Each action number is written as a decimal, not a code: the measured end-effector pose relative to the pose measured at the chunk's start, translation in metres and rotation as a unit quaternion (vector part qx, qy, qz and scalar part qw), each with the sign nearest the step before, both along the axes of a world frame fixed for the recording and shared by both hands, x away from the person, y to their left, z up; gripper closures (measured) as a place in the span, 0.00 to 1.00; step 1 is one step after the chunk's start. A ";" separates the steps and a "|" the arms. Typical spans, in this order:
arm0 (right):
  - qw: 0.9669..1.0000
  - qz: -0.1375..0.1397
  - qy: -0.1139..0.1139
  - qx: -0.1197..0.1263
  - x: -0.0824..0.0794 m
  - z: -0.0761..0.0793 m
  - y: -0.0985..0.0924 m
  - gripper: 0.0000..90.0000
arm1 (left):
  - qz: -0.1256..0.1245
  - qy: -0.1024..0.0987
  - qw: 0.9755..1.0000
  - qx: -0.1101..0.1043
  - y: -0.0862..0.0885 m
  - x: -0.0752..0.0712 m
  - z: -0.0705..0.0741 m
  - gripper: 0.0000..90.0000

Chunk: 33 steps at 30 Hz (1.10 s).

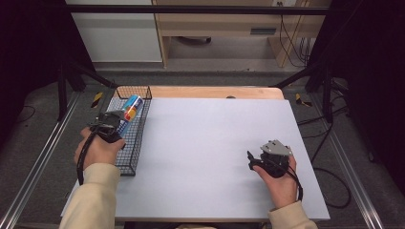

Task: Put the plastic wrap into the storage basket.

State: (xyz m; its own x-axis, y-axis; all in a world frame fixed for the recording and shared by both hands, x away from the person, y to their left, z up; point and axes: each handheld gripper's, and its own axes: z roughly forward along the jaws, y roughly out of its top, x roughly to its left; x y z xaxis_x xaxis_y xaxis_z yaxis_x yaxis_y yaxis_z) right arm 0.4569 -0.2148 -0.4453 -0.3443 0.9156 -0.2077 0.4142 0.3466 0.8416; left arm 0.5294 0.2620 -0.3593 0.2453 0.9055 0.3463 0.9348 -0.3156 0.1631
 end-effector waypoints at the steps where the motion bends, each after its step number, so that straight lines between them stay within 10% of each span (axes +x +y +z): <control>1: 1.000 0.000 0.000 0.000 0.000 0.000 0.000 0.18 | 0.002 -0.003 1.000 -0.002 0.000 0.000 -0.001 0.35; 33: 1.000 0.009 0.002 -0.001 0.001 0.000 0.002 0.17 | 0.019 0.044 0.999 -0.020 0.008 0.007 -0.015 0.35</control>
State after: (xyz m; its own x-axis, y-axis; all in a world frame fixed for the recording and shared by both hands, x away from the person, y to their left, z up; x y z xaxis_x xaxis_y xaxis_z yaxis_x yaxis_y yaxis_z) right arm 0.4575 -0.2130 -0.4451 -0.3609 0.9091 -0.2080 0.4113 0.3553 0.8394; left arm 0.5365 0.2705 -0.3740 0.2374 0.9274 0.2890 0.9573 -0.2738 0.0923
